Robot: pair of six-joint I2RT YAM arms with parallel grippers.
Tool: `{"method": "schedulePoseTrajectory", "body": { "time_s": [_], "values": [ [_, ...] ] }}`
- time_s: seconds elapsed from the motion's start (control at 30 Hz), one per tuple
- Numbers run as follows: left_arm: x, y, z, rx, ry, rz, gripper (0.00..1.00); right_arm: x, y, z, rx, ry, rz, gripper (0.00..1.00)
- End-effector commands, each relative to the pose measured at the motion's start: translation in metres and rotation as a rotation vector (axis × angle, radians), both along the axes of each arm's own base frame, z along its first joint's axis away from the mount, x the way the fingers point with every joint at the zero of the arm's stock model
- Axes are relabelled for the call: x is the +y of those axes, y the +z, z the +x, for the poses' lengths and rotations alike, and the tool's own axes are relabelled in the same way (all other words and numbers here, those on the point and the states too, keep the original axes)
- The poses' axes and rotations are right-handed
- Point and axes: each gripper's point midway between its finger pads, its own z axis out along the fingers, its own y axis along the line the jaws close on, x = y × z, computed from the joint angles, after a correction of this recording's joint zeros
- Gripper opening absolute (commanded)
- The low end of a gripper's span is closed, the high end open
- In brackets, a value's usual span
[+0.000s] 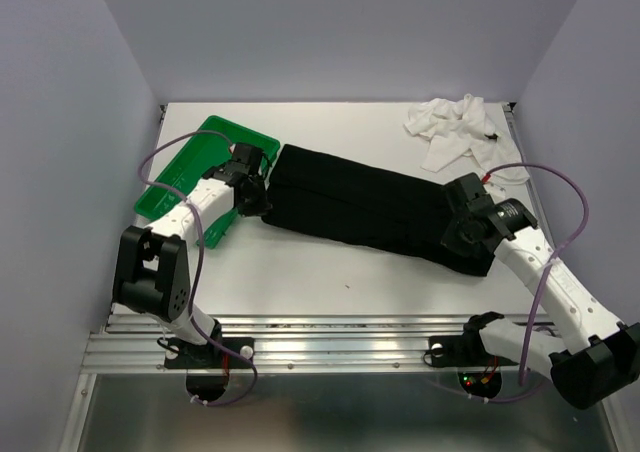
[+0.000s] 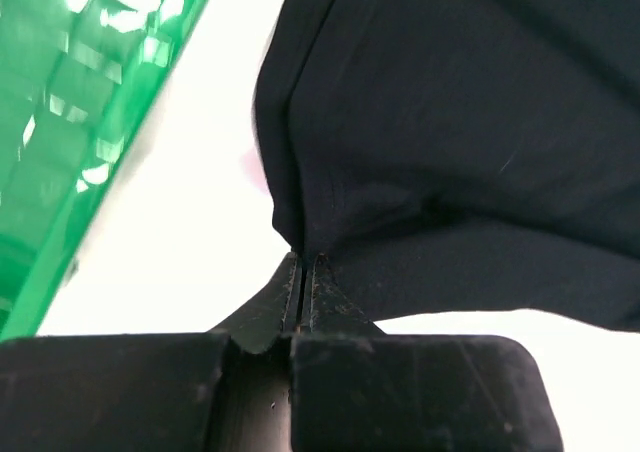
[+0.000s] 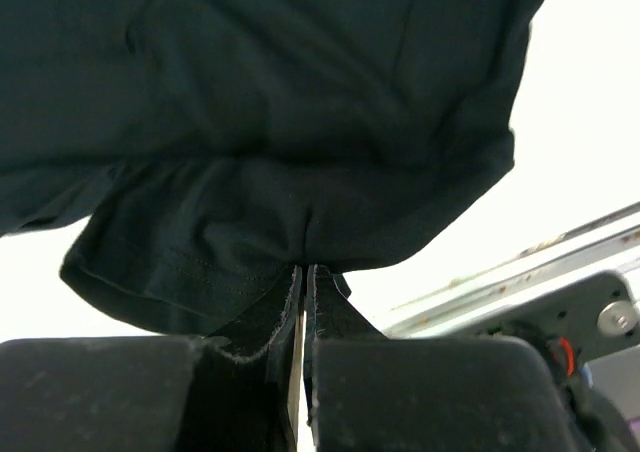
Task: Roll the t-shirts
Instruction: Fold the T-shirt at the center of the board.
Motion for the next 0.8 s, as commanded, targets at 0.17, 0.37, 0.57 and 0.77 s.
{"method": "schedulePoseTrajectory", "body": {
  "time_s": [0.17,0.37,0.57,0.77],
  "values": [
    [0.013,-0.010,-0.032,0.066,-0.013,0.034,0.50,0.016,-0.006,-0.030,0.094,0.027,0.121,0.01],
    [0.018,-0.002,-0.034,0.036,0.031,0.034,0.59,0.014,-0.008,-0.035,0.103,0.042,0.117,0.01],
    [0.027,-0.026,-0.049,0.067,0.088,0.054,0.53,0.018,-0.011,-0.030,0.085,0.044,0.133,0.01],
    [0.032,-0.046,-0.053,0.061,0.172,0.044,0.57,0.019,-0.011,-0.025,0.076,0.047,0.130,0.01]
  ]
}}
